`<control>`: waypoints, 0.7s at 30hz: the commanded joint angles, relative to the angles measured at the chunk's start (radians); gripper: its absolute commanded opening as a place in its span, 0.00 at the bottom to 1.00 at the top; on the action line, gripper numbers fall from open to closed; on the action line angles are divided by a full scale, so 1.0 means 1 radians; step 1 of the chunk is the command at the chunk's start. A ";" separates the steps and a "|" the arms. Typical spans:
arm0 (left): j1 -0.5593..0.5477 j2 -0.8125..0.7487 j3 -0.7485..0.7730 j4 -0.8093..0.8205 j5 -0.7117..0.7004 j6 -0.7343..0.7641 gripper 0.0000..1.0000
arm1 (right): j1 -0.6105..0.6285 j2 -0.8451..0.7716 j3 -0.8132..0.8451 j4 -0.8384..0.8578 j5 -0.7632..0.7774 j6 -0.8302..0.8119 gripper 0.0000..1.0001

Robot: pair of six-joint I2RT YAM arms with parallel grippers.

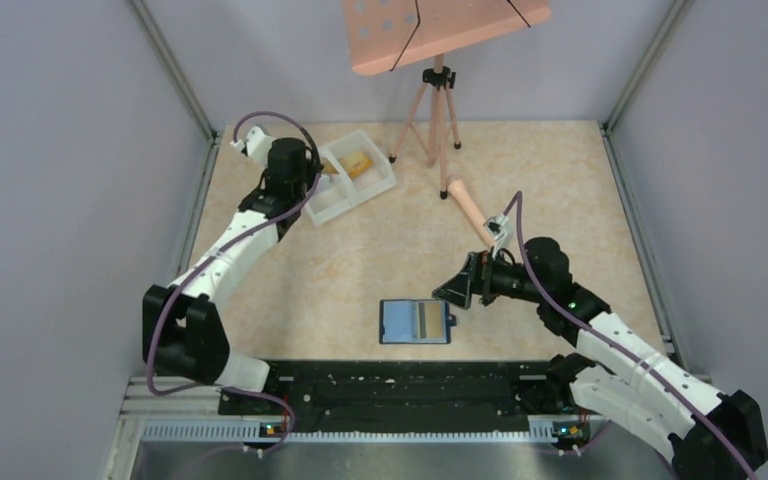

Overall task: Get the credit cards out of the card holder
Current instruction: Place the credit card in the storage box.

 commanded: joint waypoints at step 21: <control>-0.005 0.471 0.330 0.048 0.071 -0.105 0.00 | 0.008 0.125 0.093 0.008 0.028 -0.069 0.99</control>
